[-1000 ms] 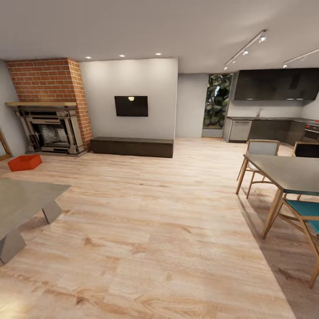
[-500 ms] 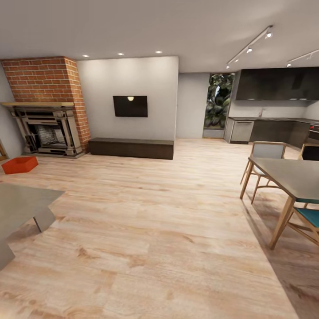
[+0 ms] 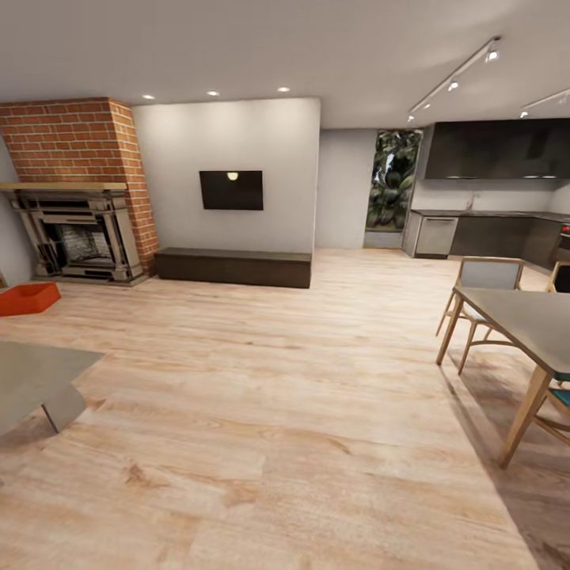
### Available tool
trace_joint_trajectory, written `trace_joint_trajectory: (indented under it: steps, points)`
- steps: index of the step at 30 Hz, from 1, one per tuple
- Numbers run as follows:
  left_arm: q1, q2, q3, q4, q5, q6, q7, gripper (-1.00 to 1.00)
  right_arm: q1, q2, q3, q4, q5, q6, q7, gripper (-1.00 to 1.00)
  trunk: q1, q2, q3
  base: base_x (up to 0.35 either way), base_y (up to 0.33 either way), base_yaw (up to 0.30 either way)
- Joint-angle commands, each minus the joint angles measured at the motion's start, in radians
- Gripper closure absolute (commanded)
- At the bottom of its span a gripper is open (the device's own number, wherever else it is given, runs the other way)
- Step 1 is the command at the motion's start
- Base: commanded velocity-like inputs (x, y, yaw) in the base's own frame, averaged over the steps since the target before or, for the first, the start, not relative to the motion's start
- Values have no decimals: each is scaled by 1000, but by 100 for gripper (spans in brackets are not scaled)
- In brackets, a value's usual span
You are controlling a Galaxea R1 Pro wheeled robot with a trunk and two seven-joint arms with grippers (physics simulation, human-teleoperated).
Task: Move the two storage containers from the living room to the garage. In the garage, place one container on the floor and stack the other container on top of it (either order is fine).
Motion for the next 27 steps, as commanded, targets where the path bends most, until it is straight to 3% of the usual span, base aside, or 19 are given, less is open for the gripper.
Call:
trace_joint_trajectory:
  steps: [1,27]
  points:
    - [0,0,3,-1,2,-2,2,-100,-1,0,6,3,-3,-6,-2,-100,1,0,-1,325,0,0]
    - [0,-1,2,-1,3,-1,2,-100,-1,10,8,3,-3,3,-2,-100,1,0,-1,325,0,0]
